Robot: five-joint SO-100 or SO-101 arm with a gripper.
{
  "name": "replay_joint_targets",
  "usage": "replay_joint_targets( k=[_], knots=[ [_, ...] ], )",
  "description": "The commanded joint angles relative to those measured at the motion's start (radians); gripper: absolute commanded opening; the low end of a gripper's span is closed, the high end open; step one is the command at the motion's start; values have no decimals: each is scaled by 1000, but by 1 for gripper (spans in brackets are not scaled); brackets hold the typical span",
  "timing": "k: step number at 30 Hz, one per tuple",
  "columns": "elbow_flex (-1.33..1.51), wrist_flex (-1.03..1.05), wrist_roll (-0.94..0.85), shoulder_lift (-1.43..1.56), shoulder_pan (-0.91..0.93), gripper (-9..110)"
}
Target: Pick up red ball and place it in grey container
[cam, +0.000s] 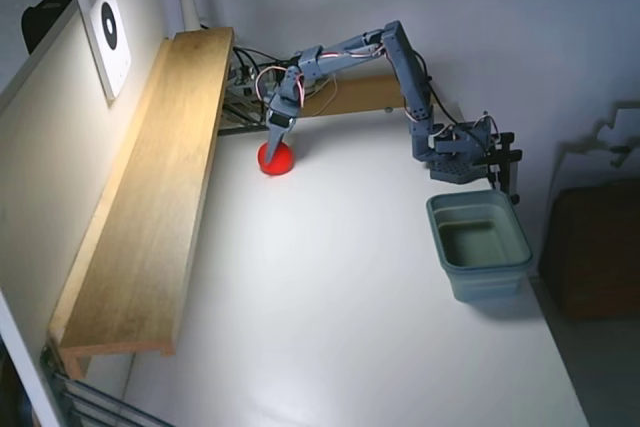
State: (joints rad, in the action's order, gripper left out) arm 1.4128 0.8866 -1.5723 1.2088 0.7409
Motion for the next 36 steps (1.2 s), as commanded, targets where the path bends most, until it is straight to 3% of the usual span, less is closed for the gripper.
replay_joint_targets(
  k=[1, 4, 5, 36],
  knots=[
    [-35, 11, 2, 19, 8, 38],
    [-35, 11, 2, 19, 8, 38],
    [-35, 11, 2, 19, 8, 23],
    [-83, 67, 2, 27, 8, 23]
  ],
)
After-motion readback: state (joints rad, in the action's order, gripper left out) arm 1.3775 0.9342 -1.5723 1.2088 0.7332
